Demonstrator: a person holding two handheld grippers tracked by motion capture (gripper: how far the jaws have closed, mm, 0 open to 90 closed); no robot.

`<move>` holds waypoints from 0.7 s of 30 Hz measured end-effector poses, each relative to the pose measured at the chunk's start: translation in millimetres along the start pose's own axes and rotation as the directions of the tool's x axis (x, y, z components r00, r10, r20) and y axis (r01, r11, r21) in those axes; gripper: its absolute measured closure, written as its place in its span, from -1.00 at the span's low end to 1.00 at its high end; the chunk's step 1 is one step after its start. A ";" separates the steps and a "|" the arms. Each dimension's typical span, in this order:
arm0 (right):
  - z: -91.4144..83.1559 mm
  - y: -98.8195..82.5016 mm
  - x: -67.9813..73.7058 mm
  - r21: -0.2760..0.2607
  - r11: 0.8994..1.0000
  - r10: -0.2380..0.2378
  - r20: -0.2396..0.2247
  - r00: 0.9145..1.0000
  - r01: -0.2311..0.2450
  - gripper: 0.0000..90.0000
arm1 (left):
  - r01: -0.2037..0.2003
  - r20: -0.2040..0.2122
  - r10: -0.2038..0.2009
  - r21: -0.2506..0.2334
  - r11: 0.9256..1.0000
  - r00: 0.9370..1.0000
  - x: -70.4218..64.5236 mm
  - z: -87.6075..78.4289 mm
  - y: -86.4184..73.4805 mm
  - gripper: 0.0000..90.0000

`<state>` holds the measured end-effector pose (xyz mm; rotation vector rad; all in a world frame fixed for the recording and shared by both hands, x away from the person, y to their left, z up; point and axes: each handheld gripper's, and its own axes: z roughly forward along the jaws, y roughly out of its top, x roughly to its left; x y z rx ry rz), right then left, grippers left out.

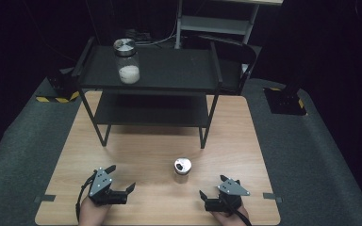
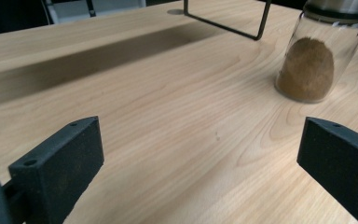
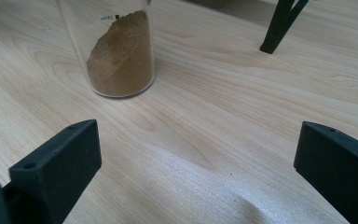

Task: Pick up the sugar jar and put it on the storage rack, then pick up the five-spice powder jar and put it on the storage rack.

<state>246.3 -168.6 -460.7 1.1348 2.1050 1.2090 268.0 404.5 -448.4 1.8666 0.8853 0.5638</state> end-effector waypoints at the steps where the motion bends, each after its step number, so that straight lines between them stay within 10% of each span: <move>1: 0.0 0.0 0.5 0.000 1.000 0.001 0.003 1.000 -0.001 -1.00 | 0.000 0.000 0.000 0.000 1.000 1.000 0.0 0.0 0.0 -0.99; 21: -0.6 0.8 5.9 0.008 1.000 0.018 0.033 0.999 -0.019 -0.99 | -0.088 0.013 0.087 0.055 0.995 0.996 -8.8 0.8 -1.4 -0.99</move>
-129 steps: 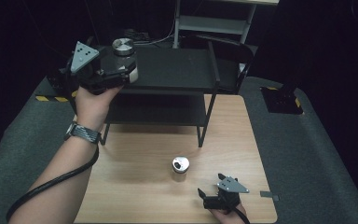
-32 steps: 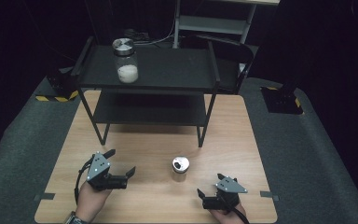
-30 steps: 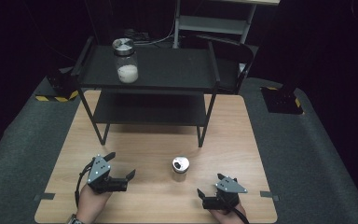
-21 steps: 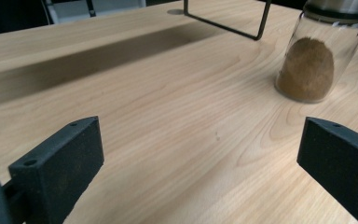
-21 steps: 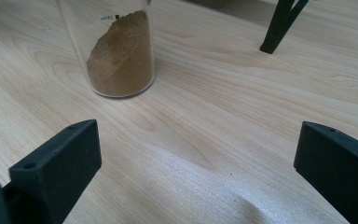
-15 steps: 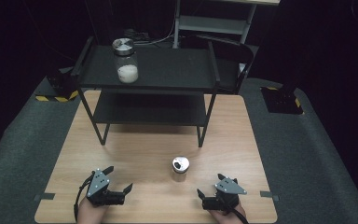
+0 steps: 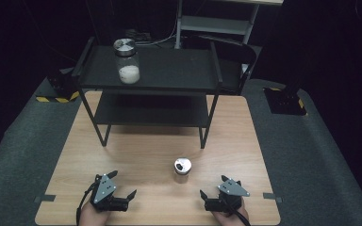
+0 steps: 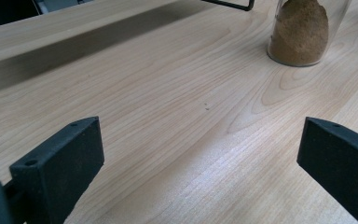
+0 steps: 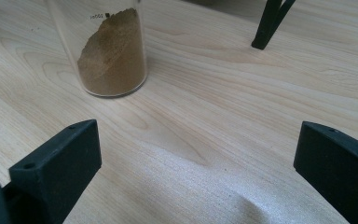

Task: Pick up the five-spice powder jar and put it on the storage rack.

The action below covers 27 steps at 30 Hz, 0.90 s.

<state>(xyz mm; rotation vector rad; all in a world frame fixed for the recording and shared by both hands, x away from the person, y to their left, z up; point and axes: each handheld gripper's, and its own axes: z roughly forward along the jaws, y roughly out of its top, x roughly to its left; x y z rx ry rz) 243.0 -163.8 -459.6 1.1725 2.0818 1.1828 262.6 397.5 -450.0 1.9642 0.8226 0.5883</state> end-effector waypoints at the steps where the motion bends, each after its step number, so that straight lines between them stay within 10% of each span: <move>1: 0.0 0.2 0.2 0.001 1.000 0.001 0.002 1.000 -0.001 -1.00 | 0.010 0.000 -0.010 -0.002 1.000 1.000 0.7 -0.2 -0.4 -0.99; 7: -1.1 -1.7 7.1 -0.009 1.000 -0.007 0.033 0.999 0.008 -0.99 | 0.045 0.014 -0.044 -0.027 0.999 0.999 4.7 -2.4 -5.3 -0.99; 17: -5.9 -6.1 14.6 -0.029 0.999 -0.015 0.031 0.999 0.016 -1.00 | -0.104 -0.018 0.105 0.040 0.994 0.994 -16.6 4.9 7.8 -0.99; 27: -7.5 0.1 24.2 -0.075 0.997 -0.032 -0.004 0.999 0.032 -1.00 | -0.092 -0.022 0.093 0.032 0.995 0.995 -15.6 4.4 6.5 -0.99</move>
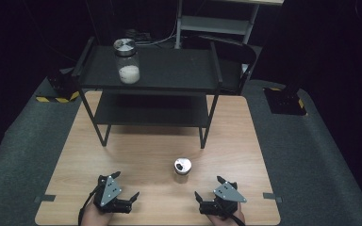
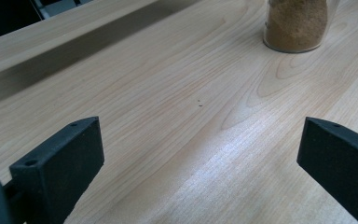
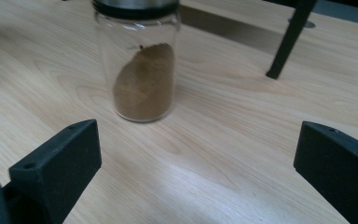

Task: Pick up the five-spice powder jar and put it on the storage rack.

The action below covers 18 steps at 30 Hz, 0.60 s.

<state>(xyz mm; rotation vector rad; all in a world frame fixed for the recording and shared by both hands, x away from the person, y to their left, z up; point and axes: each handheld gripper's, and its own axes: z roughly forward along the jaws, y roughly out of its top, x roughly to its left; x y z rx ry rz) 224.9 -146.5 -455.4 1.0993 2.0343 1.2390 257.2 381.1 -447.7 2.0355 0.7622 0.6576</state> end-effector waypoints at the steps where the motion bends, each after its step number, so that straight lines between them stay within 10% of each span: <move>1: 0.0 1.5 1.2 -0.009 1.000 0.000 -0.011 1.000 0.000 -1.00 | -0.001 -0.001 0.001 0.000 1.000 1.000 -0.5 0.0 0.0 -0.99; 18: 7.1 30.1 4.3 -0.037 0.999 0.007 -0.060 0.998 -0.010 -0.99 | 0.050 0.003 -0.050 -0.017 0.999 0.999 4.7 -1.6 -3.7 -0.99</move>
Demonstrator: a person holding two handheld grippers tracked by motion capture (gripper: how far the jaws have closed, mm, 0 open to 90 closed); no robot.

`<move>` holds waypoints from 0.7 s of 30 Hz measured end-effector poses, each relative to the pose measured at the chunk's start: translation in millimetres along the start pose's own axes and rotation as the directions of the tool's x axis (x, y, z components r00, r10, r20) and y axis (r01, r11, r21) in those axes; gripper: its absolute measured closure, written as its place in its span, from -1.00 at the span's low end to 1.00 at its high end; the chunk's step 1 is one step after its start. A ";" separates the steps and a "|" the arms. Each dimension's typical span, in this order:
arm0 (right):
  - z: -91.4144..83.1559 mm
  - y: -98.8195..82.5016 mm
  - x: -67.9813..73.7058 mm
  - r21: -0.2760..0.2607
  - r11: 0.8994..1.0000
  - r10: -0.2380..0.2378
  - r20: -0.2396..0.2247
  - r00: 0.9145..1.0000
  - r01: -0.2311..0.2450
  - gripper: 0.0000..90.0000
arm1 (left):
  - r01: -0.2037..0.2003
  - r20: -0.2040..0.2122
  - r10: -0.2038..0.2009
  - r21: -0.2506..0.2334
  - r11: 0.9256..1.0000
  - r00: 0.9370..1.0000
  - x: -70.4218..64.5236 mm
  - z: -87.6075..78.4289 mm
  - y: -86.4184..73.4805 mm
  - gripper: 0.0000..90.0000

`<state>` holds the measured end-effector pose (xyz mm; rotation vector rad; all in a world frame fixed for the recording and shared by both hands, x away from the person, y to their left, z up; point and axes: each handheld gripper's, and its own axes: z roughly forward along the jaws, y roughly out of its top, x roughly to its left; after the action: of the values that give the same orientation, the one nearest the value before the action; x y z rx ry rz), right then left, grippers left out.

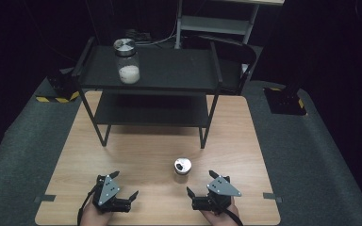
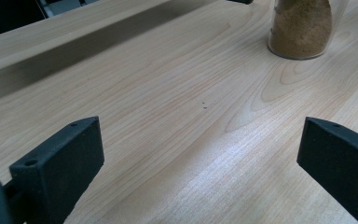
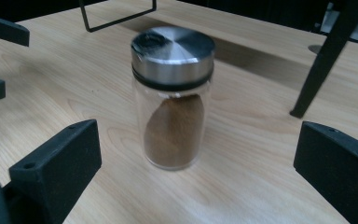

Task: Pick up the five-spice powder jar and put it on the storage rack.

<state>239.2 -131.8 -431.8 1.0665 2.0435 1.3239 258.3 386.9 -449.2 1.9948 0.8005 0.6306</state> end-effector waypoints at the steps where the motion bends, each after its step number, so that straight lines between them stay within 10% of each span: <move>1: 1.5 2.1 0.1 -0.001 1.000 -0.003 -0.004 1.000 0.003 -0.99 | 0.003 0.002 -0.003 -0.001 1.000 1.000 0.9 -0.2 -0.2 -0.99; 21: 37.7 17.5 16.4 0.015 1.000 -0.008 0.020 1.000 0.008 -0.99 | 0.029 0.032 -0.028 -0.024 0.999 0.999 8.6 -1.9 -4.8 -0.98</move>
<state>263.5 -94.3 -431.3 1.0726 2.0438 1.2909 261.3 396.3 -451.3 1.9630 0.7965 0.5882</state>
